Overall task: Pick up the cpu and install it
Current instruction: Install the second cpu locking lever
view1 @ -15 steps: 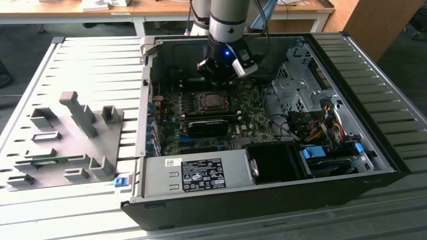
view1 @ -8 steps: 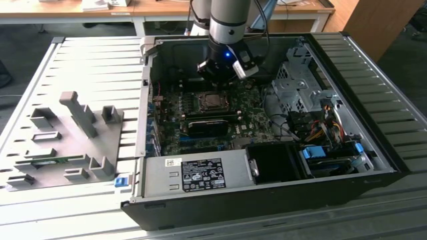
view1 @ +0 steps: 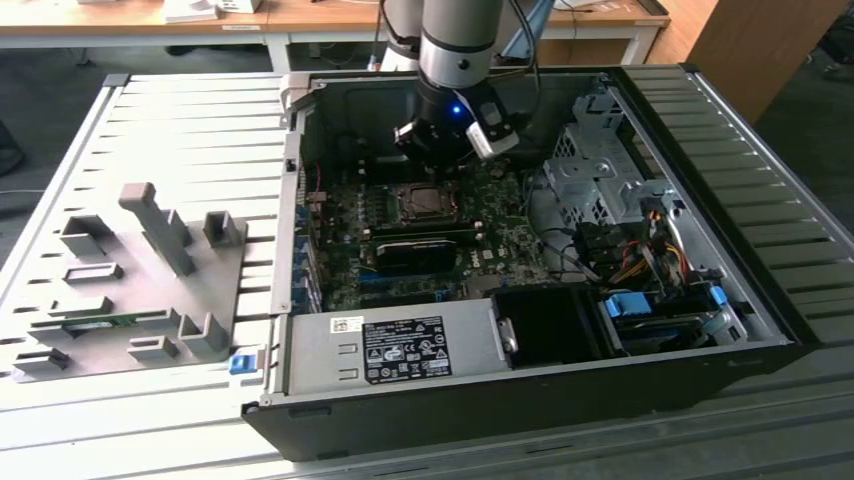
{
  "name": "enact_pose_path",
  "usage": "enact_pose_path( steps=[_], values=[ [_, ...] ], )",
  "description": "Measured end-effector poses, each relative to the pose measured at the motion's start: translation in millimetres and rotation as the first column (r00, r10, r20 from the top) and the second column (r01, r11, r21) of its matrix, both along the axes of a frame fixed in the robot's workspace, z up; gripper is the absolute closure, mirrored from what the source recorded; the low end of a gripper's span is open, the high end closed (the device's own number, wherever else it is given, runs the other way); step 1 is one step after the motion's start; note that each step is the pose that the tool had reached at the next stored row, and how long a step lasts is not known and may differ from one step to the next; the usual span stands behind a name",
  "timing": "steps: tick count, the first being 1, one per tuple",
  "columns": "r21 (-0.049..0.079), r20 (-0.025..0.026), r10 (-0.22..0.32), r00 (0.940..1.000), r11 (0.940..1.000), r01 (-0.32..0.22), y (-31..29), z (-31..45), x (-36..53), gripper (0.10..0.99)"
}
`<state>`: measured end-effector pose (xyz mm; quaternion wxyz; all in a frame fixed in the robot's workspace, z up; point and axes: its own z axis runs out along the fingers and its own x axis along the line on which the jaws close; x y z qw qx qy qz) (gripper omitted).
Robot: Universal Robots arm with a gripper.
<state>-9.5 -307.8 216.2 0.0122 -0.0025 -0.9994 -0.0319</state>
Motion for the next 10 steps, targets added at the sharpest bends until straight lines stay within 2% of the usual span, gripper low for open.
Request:
enact_pose_path(
  steps=[6, 8, 10],
  values=[
    [0.000, 0.0001, 0.000, 1.0000, 1.0000, 0.000, 0.0, 19.4, 0.0, 0.980],
    [0.000, 0.0000, 0.000, 1.0000, 1.0000, 0.000, -0.2, 23.3, -0.1, 0.980],
    [0.000, -0.0002, -0.001, 1.0000, 1.0000, 0.001, -2.1, 23.8, -0.1, 0.980]
  ],
)
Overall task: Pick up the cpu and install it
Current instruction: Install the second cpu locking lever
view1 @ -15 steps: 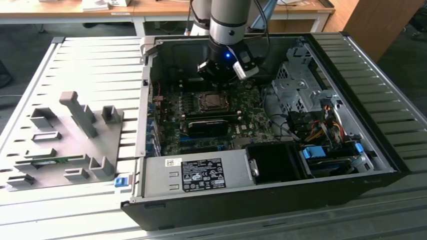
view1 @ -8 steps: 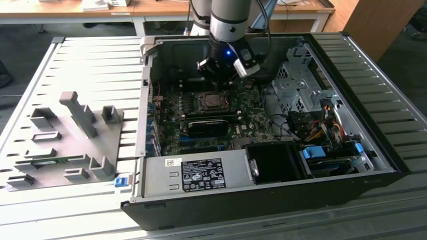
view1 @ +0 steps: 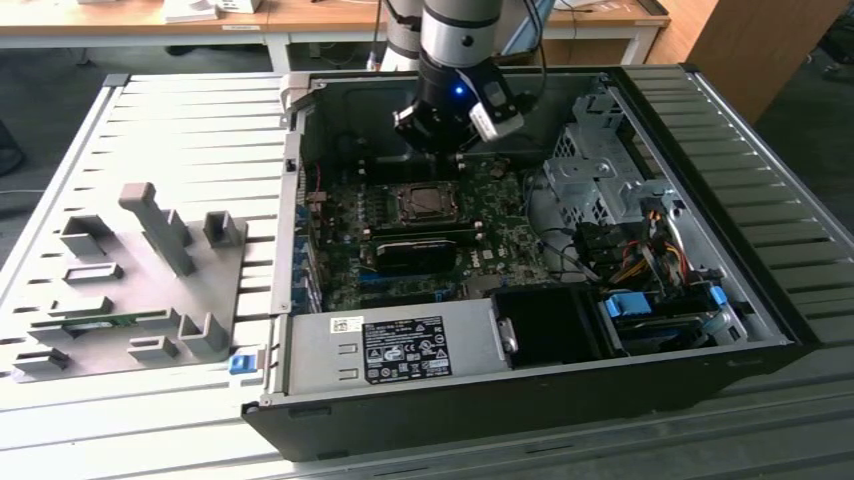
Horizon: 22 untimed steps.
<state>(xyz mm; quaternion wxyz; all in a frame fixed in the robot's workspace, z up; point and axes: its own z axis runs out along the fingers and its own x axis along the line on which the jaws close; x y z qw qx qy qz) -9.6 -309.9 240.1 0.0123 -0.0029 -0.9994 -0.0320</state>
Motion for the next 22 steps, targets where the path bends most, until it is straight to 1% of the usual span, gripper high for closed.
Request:
enact_pose_path(
  steps=[2, 3, 5, 7, 8, 11, 12, 13, 14, 16, 18, 19, 20, 22],
  values=[
    [0.000, -0.0015, -0.001, 1.0000, 1.0000, 0.001, -2.6, 0.0, 0.0, 0.980],
    [0.000, -0.0027, -0.001, 1.0000, 1.0000, 0.001, -5.3, 0.0, 0.0, 0.980],
    [0.000, -0.0044, -0.001, 1.0000, 1.0000, 0.001, -11.7, 0.0, 0.0, 0.980],
    [0.000, -0.0050, -0.001, 1.0000, 1.0000, 0.001, -18.9, -0.3, 0.0, 0.980],
    [0.000, -0.0067, -0.001, 1.0000, 1.0000, 0.001, -22.1, -0.4, 0.0, 0.980],
    [0.000, -0.0141, -0.001, 0.9999, 1.0000, 0.001, -31.2, -0.7, 0.0, 0.980],
    [0.000, -0.0183, -0.001, 0.9998, 1.0000, 0.001, -34.1, -0.9, 0.0, 0.980],
    [0.000, -0.0234, -0.001, 0.9997, 1.0000, 0.001, -35.8, -0.9, 0.0, 0.980],
    [0.000, -0.0256, -0.001, 0.9997, 1.0000, 0.001, -36.2, -1.1, 0.0, 0.980],
    [0.000, -0.0259, -0.001, 0.9997, 1.0000, 0.001, -37.8, -1.1, 0.0, 0.980],
    [0.000, -0.0259, -0.001, 0.9997, 1.0000, 0.001, -41.8, -1.4, 0.0, 0.980],
    [0.001, -0.0259, -0.001, 0.9997, 1.0000, 0.001, -44.8, -1.7, 0.0, 0.980],
    [0.003, -0.0259, -0.001, 0.9997, 1.0000, 0.001, -47.4, -2.1, -0.1, 0.980],
    [0.018, -0.0258, 0.000, 0.9997, 0.9998, 0.001, -49.8, -2.9, -0.7, 0.980]
  ],
)
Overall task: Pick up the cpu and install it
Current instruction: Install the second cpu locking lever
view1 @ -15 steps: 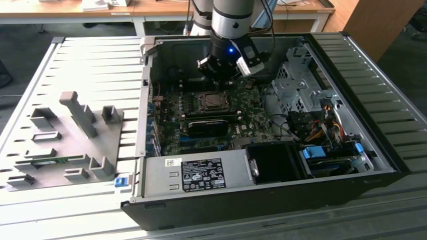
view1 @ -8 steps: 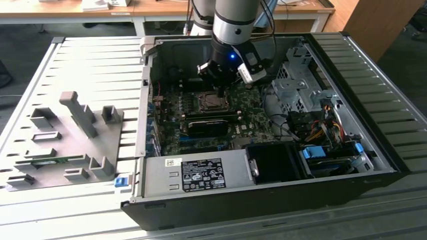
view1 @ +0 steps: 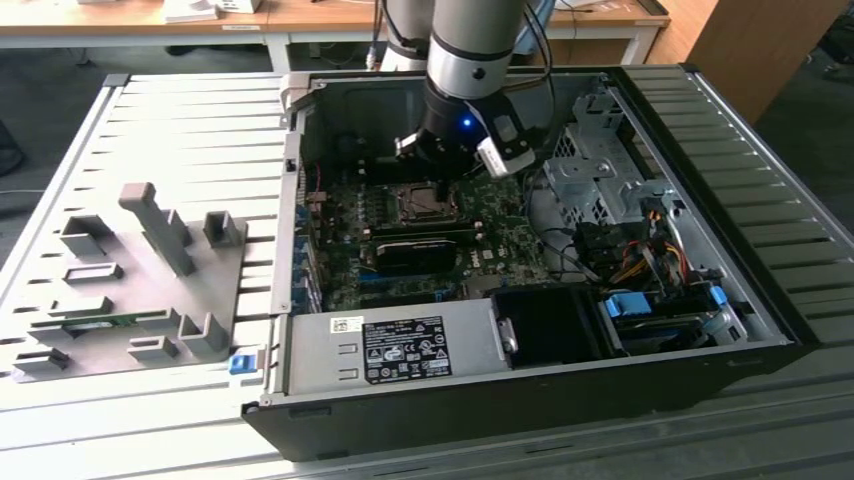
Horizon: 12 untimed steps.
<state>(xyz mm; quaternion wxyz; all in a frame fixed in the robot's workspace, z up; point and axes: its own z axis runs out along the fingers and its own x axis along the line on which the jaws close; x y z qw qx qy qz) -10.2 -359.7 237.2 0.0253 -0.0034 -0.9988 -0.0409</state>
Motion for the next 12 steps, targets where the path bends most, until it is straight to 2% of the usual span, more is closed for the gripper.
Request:
enact_pose_path(
  steps=[2, 4, 8, 12],
  values=[
    [0.018, 0.0003, 0.000, 1.0000, 0.9998, 0.000, -0.7, -0.6, -0.6, 0.980],
    [0.029, 0.0005, 0.000, 1.0000, 0.9996, 0.000, -3.4, -1.2, -1.0, 0.980],
    [0.032, 0.0005, 0.000, 1.0000, 0.9995, -0.001, -11.3, -2.0, -1.7, 0.980],
    [0.046, 0.0005, 0.001, 1.0000, 0.9989, -0.001, -14.3, -2.8, -5.2, 0.980]
  ],
)
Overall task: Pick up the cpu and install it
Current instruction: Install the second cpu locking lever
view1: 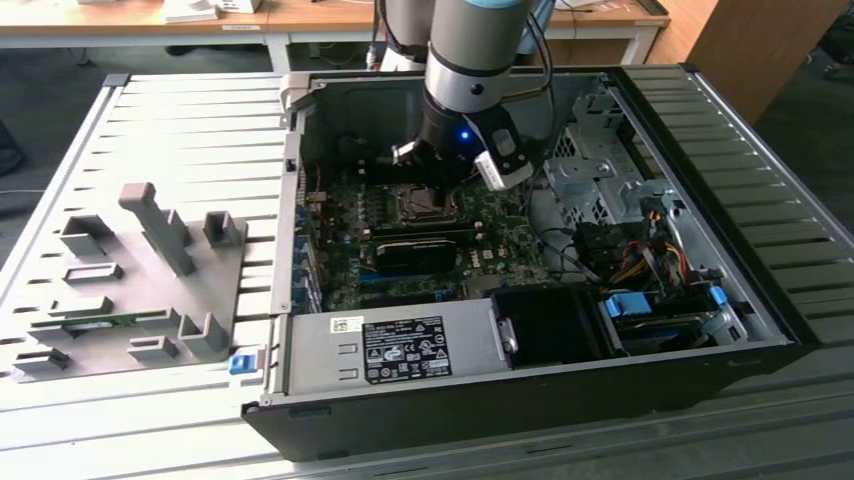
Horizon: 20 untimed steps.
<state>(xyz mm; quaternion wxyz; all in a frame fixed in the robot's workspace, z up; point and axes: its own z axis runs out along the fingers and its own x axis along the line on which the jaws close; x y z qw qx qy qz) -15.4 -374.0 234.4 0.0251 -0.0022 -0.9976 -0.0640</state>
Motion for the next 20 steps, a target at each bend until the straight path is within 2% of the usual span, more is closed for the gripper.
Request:
enact_pose_path(
  steps=[3, 9, 13, 20],
  values=[
    [0.005, 0.0001, 0.001, 1.0000, 1.0000, -0.001, -2.7, -0.7, -6.6, 0.980],
    [0.006, 0.0001, 0.001, 1.0000, 1.0000, -0.001, -8.2, -1.7, -22.1, 0.980],
    [0.007, 0.0001, 0.001, 1.0000, 1.0000, -0.001, -10.0, -4.8, -27.0, 0.980],
    [0.010, 0.0001, 0.001, 1.0000, 0.9999, -0.001, -10.1, -17.5, -29.7, 0.980]
  ],
)
